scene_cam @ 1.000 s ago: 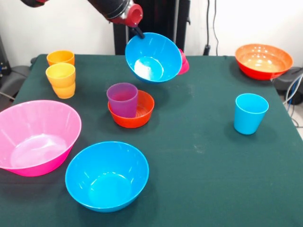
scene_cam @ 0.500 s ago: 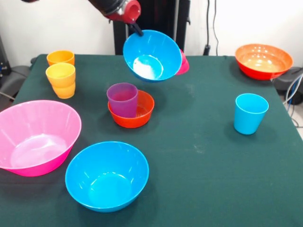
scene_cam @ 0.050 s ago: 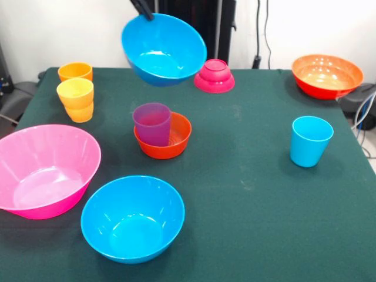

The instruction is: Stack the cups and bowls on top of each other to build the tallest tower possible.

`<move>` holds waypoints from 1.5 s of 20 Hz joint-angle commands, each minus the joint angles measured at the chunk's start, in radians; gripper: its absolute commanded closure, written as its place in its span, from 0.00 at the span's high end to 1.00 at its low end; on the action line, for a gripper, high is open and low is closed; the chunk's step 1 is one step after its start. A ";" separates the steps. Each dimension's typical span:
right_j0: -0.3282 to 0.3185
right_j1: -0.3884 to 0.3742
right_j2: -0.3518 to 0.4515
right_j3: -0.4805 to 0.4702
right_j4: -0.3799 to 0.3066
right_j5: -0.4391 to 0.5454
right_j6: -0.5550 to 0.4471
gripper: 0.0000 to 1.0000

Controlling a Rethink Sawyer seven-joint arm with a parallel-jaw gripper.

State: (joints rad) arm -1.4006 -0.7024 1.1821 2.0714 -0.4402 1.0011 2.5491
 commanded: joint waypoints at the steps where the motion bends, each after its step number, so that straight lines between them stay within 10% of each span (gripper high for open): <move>1: 0.044 -0.011 0.068 -0.042 -0.018 0.038 -0.300 0.00; 6: 0.082 0.054 0.012 0.055 -0.103 -0.165 -0.172 0.00; 17: 0.126 0.161 -0.078 0.035 -0.151 -0.245 -0.164 0.00; 25: 0.103 0.413 -0.060 -0.098 -0.213 -0.309 -0.373 0.00; 30: 0.064 0.412 -0.029 -0.126 -0.177 -0.197 -0.434 0.00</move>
State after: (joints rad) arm -1.3416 -0.3944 1.1698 2.0401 -0.5879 0.7305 2.5118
